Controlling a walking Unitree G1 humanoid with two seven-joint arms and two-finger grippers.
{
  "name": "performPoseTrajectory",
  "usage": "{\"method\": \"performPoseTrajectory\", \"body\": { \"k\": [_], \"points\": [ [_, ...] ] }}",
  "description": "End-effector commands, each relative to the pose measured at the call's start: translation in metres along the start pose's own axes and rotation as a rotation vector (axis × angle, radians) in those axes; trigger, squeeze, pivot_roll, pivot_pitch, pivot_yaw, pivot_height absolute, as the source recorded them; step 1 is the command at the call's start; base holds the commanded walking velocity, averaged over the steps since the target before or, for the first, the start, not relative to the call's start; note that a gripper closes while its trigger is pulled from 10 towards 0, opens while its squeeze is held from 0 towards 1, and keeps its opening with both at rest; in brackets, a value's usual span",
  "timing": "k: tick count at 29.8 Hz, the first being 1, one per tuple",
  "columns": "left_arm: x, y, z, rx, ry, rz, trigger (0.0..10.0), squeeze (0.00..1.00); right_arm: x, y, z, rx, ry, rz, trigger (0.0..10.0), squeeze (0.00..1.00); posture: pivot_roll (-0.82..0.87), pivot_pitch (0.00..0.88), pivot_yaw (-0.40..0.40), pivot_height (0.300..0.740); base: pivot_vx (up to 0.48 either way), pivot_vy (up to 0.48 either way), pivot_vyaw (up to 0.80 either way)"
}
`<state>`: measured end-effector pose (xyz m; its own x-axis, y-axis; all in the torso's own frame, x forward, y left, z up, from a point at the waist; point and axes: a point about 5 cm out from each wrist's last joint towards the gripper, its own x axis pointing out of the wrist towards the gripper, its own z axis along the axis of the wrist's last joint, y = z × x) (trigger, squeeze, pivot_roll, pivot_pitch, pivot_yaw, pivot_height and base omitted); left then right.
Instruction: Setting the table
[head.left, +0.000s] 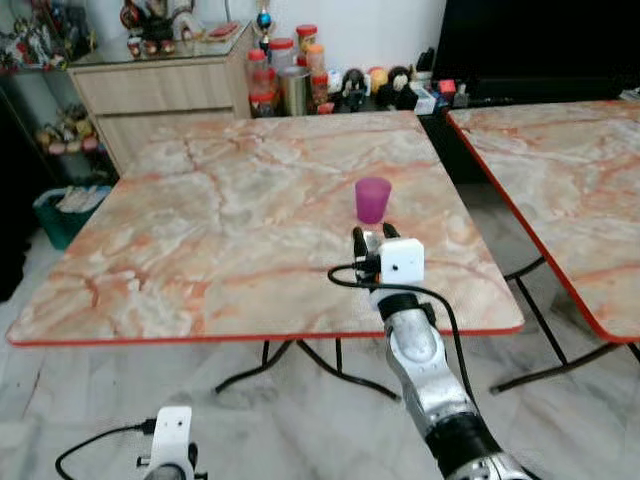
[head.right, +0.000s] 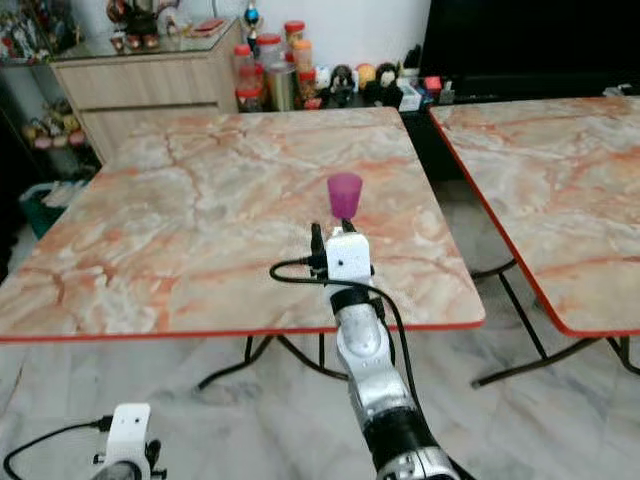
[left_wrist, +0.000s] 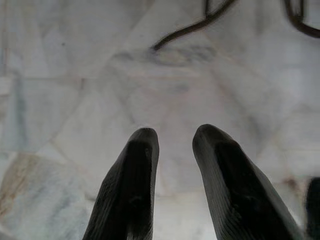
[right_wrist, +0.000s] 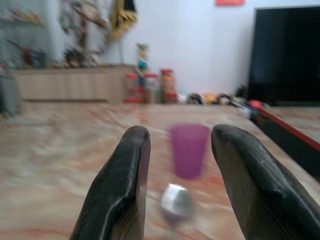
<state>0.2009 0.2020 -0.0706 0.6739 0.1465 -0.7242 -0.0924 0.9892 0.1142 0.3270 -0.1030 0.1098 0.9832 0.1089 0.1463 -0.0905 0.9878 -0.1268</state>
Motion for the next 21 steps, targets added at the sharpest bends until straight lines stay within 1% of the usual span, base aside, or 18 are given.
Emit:
{"method": "performPoseTrajectory", "body": {
  "k": [1, 4, 7, 15, 21],
  "points": [
    [0.0, 0.01, -0.002, 0.002, 0.012, 0.026, 10.0, 0.0, 0.002, 0.007, 0.002, 0.011, 0.006, 0.011, 10.0, 0.0, 0.0, 0.0, 0.055, 0.74, 0.292, 0.0, 0.0],
    [0.0, 0.01, -0.002, 0.003, 0.013, 0.026, 10.0, 0.0, 0.001, 0.006, -0.004, 0.004, 0.041, 0.005, 10.0, 0.0, 0.0, 0.0, 0.055, 0.74, 0.285, 0.0, 0.0],
    [-0.001, 0.01, -0.002, 0.005, 0.014, 0.025, 10.0, 0.0, -0.001, 0.003, -0.012, 0.052, 0.088, -0.022, 10.0, 0.0, 0.0, 0.0, 0.055, 0.74, 0.29, 0.0, 0.0],
    [-0.001, 0.01, -0.003, 0.004, 0.014, 0.026, 10.0, 0.0, -0.001, -0.003, -0.017, 0.086, 0.119, -0.055, 10.0, 0.0, 0.0, 0.0, 0.053, 0.74, 0.289, 0.0, 0.0],
    [-0.001, 0.011, -0.003, 0.006, 0.013, 0.027, 10.0, 0.0, 0.0, -0.003, -0.018, 0.091, 0.128, -0.056, 10.0, 0.0, 0.0, 0.0, 0.054, 0.74, 0.29, 0.0, 0.0]
  ]
}}
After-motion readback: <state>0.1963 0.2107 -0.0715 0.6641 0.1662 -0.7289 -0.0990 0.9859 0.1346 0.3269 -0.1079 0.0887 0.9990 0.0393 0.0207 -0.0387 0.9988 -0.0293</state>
